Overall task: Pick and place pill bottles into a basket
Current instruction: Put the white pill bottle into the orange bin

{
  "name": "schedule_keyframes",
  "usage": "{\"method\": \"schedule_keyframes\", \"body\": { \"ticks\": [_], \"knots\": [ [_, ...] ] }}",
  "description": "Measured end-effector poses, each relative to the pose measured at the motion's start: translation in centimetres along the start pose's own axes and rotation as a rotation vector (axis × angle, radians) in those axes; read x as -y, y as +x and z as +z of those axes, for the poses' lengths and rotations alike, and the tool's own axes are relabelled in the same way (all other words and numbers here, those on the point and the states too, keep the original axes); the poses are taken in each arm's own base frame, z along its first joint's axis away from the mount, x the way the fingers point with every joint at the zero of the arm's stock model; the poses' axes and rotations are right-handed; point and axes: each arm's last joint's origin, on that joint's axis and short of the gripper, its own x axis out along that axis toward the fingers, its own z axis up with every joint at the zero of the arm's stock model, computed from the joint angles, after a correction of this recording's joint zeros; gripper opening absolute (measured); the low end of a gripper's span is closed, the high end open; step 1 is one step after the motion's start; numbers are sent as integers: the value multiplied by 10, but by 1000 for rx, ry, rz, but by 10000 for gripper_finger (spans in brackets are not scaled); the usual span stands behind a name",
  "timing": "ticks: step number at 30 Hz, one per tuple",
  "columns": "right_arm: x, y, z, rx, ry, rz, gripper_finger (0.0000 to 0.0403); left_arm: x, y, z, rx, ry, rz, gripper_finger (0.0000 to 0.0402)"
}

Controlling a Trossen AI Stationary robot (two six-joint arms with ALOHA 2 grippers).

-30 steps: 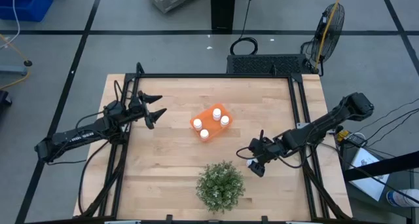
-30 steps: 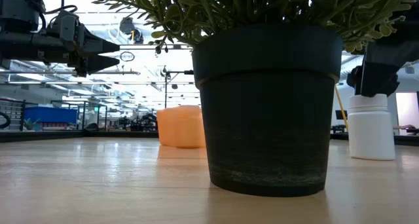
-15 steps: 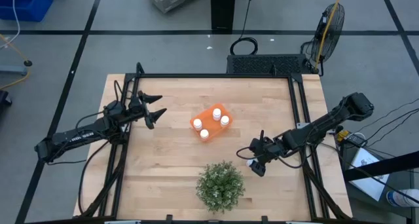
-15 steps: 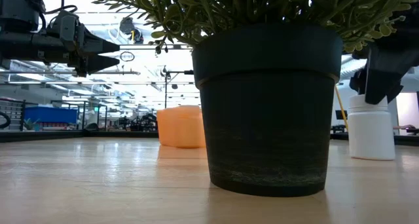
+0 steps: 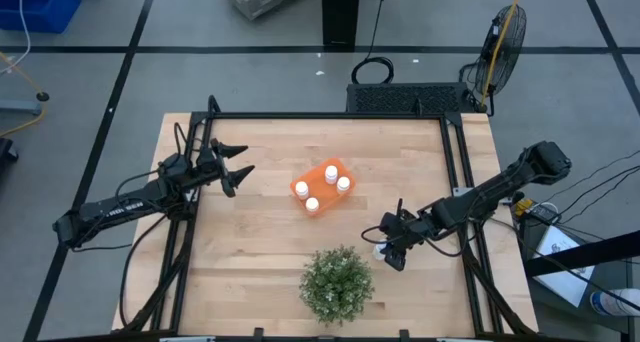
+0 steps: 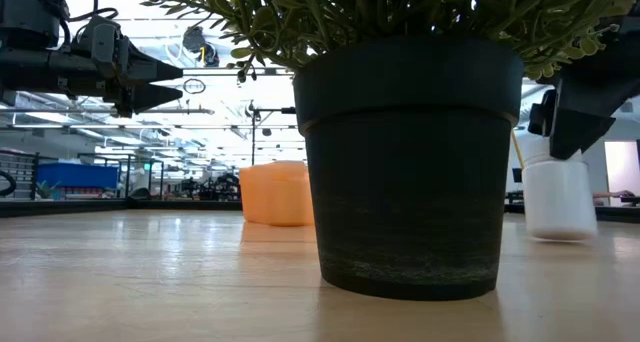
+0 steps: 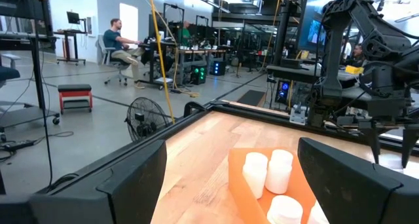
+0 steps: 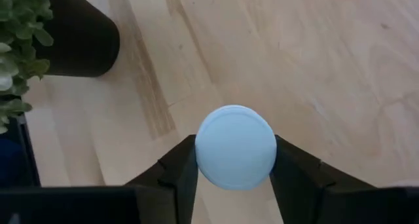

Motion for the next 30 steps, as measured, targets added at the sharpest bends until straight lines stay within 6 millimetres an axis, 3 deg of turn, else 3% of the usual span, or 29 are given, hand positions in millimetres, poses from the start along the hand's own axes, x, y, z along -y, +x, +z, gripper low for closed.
{"method": "schedule_keyframes", "body": {
  "ticks": [15,23,30],
  "knots": [
    [2,0,10,162,-151,-83,145,0,0,0,0,0,0,349],
    [3,-4,36,328,-243,-36,145,0,0,0,0,0,0,349],
    [10,-30,65,426,-299,-64,145,0,0,0,0,0,-1,349]
  ]
}}
